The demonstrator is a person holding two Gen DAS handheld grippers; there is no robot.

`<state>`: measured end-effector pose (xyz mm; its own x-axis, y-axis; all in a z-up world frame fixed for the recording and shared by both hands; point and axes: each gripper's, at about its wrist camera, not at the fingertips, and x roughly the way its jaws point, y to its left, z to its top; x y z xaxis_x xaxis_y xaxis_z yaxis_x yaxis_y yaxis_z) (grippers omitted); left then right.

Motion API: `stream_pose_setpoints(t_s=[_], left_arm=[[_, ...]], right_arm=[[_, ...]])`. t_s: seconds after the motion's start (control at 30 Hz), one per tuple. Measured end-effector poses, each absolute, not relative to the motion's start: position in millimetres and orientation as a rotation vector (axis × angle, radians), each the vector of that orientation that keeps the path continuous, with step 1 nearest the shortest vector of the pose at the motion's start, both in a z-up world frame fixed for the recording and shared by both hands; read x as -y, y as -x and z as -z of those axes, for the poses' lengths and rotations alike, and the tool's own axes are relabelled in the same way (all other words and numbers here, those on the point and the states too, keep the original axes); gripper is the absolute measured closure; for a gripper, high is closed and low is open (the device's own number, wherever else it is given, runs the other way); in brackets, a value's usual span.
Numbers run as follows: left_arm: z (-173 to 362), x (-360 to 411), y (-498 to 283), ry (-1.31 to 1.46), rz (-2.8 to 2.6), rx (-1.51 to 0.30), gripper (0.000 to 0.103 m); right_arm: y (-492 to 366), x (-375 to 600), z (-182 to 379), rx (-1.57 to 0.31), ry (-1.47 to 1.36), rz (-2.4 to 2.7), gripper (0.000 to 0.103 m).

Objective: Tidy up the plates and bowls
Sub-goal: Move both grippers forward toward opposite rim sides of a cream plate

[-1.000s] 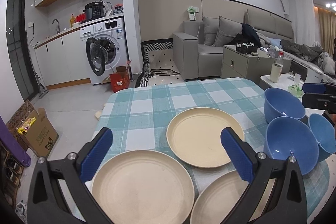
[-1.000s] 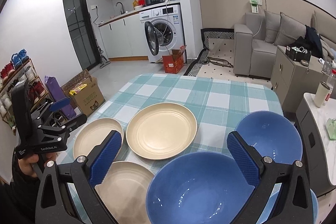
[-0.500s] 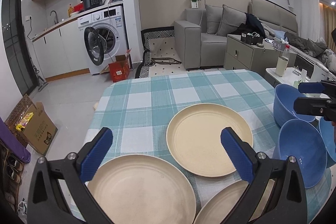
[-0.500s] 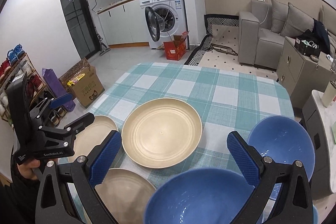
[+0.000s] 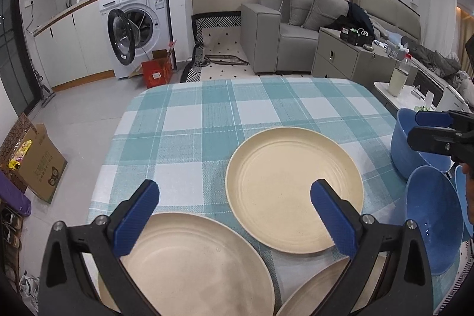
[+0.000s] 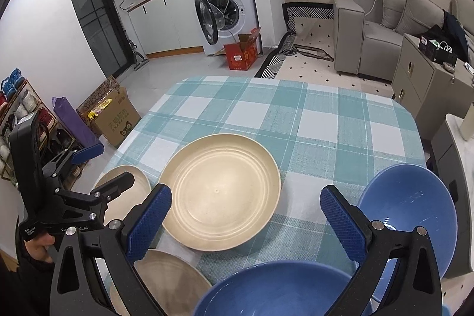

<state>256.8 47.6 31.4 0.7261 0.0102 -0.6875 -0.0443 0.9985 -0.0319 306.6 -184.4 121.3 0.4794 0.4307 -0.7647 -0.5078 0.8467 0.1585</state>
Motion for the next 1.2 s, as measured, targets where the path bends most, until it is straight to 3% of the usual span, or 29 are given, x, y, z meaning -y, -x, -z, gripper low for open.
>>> stream_pose_setpoints(t_s=[0.8,1.2], left_arm=[[-1,-52,-298,0.026,-0.038,-0.865,0.001],[14,-55,-311,0.026,-0.032,-0.913,0.007]], right_arm=[[-361,150,-65,-1.151,0.200,-0.529,0.001],[-378,144,-35,-1.244,0.254,-0.501,0.010]])
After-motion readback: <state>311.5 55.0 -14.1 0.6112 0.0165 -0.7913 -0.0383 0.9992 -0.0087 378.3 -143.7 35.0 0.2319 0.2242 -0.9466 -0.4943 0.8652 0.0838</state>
